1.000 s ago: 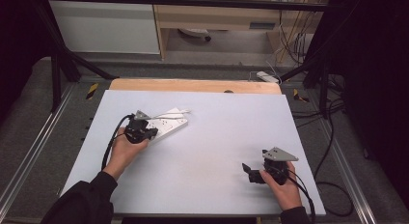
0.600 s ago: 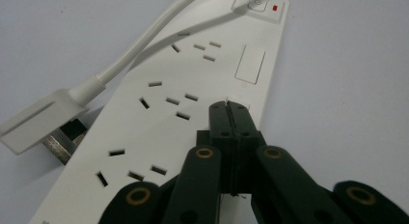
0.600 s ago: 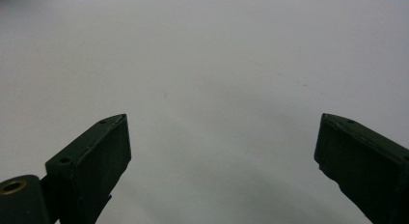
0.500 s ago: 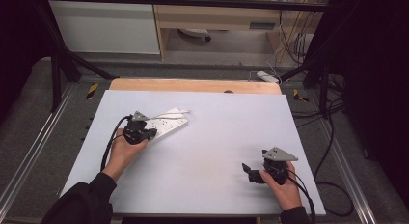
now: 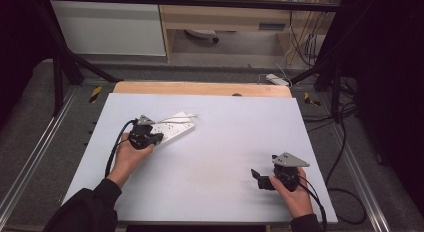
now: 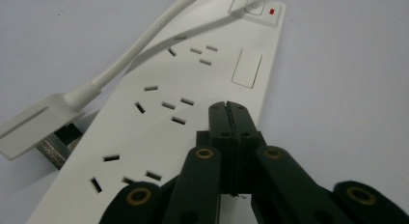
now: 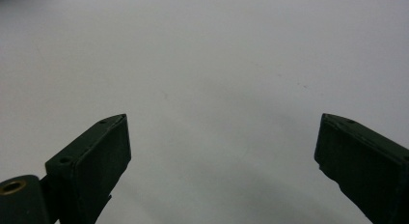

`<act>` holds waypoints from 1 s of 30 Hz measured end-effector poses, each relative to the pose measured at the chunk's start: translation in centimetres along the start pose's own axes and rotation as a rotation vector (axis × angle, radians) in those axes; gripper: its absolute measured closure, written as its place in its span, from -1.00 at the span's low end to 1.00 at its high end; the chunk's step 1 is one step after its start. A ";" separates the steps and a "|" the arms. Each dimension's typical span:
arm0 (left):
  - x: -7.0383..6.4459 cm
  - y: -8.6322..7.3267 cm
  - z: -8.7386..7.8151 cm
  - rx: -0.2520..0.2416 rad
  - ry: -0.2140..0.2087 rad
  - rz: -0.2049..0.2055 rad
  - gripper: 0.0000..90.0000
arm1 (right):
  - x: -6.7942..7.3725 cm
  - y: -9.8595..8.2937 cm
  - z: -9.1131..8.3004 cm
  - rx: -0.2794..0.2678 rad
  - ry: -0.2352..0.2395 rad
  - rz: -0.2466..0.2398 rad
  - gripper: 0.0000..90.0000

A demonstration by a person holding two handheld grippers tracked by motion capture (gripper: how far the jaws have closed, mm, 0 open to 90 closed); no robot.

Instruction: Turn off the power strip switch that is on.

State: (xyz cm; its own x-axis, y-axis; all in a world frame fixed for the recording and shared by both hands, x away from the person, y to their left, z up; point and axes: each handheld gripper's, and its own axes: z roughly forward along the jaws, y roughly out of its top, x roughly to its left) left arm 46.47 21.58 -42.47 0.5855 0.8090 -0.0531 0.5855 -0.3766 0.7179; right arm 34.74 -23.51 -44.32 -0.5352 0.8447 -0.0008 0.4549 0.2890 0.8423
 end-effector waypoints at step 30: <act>0.2 0.5 -1.1 -0.117 -0.003 -0.022 0.71 | 0.1 0.0 0.1 0.002 0.001 -0.004 -0.87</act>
State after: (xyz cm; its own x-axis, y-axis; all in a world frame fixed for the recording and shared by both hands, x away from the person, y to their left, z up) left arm 46.25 22.03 -41.36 0.5749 0.8151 -0.0715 0.5286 -0.3032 0.7929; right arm 34.74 -23.42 -44.36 -0.5378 0.8431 -0.0034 0.4544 0.2933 0.8411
